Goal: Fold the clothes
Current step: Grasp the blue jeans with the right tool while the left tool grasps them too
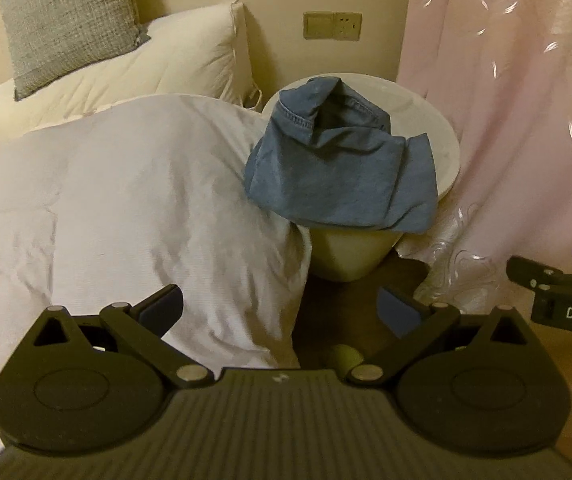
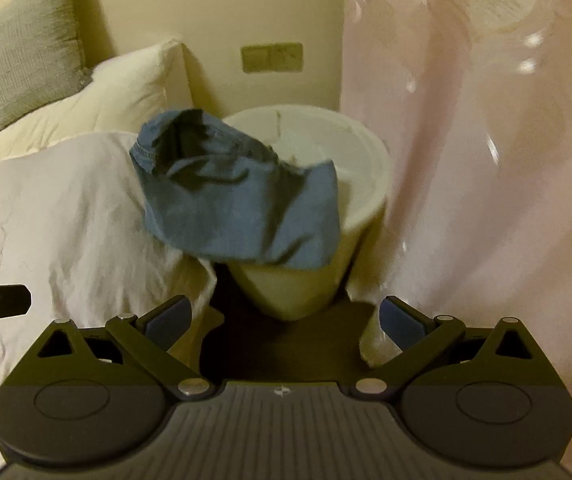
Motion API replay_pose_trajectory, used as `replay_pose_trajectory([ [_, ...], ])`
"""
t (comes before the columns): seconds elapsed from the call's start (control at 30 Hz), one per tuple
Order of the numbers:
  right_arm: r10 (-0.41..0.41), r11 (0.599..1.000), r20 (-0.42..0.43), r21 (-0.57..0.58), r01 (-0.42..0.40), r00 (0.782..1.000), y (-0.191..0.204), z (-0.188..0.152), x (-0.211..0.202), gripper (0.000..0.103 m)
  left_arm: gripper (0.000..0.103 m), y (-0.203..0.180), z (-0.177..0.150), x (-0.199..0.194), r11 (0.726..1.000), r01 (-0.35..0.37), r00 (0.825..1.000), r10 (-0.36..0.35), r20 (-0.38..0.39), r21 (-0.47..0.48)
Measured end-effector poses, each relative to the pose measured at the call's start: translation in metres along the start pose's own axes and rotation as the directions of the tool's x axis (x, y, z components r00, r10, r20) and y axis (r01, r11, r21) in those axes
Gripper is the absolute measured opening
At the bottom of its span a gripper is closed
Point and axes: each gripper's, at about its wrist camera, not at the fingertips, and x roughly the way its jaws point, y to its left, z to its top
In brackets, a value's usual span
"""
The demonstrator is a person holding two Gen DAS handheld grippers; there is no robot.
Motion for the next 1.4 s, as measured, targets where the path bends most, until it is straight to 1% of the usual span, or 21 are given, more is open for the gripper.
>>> replay_pose_trajectory([
  [0.1,0.037,0.997,0.011,-0.063,-0.037,0.999,-0.001,0.007,0.025,0.103,0.102,0.001,0.014,0.018,1.0,0.015,1.0,-0.015,0.005,0.003],
  [0.2,0.084,0.992,-0.082,-0.084,-0.091,0.993,-0.006,0.02,0.066,0.103,0.102,-0.002,0.03,0.041,1.0,0.017,1.0,-0.017,0.009,0.025],
  [0.27,0.119,0.991,-0.171,-0.047,-0.129,0.978,-0.015,0.03,0.096,0.103,0.102,-0.007,0.043,0.06,0.999,0.002,1.0,-0.002,0.002,0.048],
  [0.37,0.185,0.982,-0.236,0.002,-0.19,0.954,-0.033,0.046,0.134,0.102,0.101,-0.011,0.066,0.09,0.998,0.014,1.0,-0.013,-0.021,0.06],
  [0.5,0.124,0.981,-0.251,-0.116,-0.157,0.96,-0.042,0.073,0.171,0.1,0.101,-0.017,0.099,0.125,0.998,0.023,0.999,-0.021,-0.044,0.058],
  [0.67,0.12,0.947,-0.19,-0.274,-0.17,0.974,-0.044,0.112,0.211,0.1,0.101,-0.012,0.14,0.159,0.999,0.038,0.998,-0.039,-0.043,-0.011],
  [0.77,0.13,0.894,-0.16,-0.408,-0.186,0.979,-0.031,0.129,0.235,0.1,0.099,-0.004,0.157,0.177,0.998,0.034,0.998,-0.036,-0.053,-0.049],
  [0.83,0.138,0.842,-0.132,-0.506,-0.187,0.982,-0.019,0.136,0.25,0.1,0.099,0.001,0.166,0.19,0.996,0.048,0.997,-0.052,-0.061,-0.069],
  [0.9,0.16,0.769,-0.103,-0.61,-0.189,0.982,-0.006,0.138,0.262,0.1,0.099,0.003,0.173,0.203,0.995,0.06,0.995,-0.066,-0.073,-0.081],
  [0.97,0.192,0.664,-0.073,-0.724,-0.184,0.979,0.009,0.135,0.273,0.099,0.094,0.005,0.178,0.217,0.993,0.078,0.993,-0.085,-0.083,-0.087],
  [1.0,0.203,0.623,-0.09,-0.756,-0.2,0.975,0.014,0.132,0.281,0.097,0.091,0.006,0.179,0.224,0.993,0.076,0.992,-0.084,-0.093,-0.089],
  [1.03,0.213,0.581,-0.111,-0.784,-0.217,0.971,0.019,0.13,0.288,0.089,0.089,0.007,0.18,0.231,0.993,0.075,0.991,-0.084,-0.104,-0.091],
  [1.07,0.221,0.538,-0.132,-0.81,-0.234,0.966,0.024,0.128,0.296,0.081,0.077,0.009,0.18,0.238,0.992,0.079,0.99,-0.089,-0.111,-0.095],
  [1.1,0.228,0.493,-0.153,-0.833,-0.25,0.961,0.029,0.125,0.304,0.069,0.063,0.01,0.179,0.243,0.991,0.084,0.988,-0.095,-0.118,-0.1],
  [1.13,0.232,0.48,-0.161,-0.839,-0.257,0.959,0.032,0.125,0.308,0.06,0.057,0.012,0.179,0.25,0.99,0.098,0.985,-0.112,-0.131,-0.105],
  [1.17,0.235,0.47,-0.168,-0.842,-0.263,0.957,0.035,0.125,0.313,0.057,0.054,0.012,0.179,0.253,0.989,0.101,0.984,-0.115,-0.135,-0.107],
  [1.2,0.237,0.46,-0.175,-0.846,-0.27,0.955,0.039,0.125,0.318,0.046,0.047,0.011,0.178,0.253,0.991,0.096,0.986,-0.107,-0.126,-0.09],
  [1.23,0.241,0.471,-0.2,-0.831,-0.295,0.95,0.04,0.128,0.322,0.033,0.045,0.009,0.178,0.252,0.994,0.089,0.989,-0.096,-0.116,-0.068],
  [1.27,0.246,0.491,-0.231,-0.808,-0.326,0.942,0.041,0.129,0.322,0.025,0.041,0.007,0.178,0.251,0.996,0.081,0.991,-0.086,-0.106,-0.047],
  [1.3,0.251,0.512,-0.261,-0.781,-0.357,0.932,0.042,0.131,0.323,0.011,0.036,0.008,0.179,0.247,0.996,0.077,0.992,-0.082,-0.093,-0.046],
  [1.4,0.26,0.54,-0.238,-0.768,-0.345,0.936,0.044,0.135,0.311,0.009,0.027,0.016,0.181,0.233,0.995,0.073,0.996,-0.077,-0.049,-0.068],
])
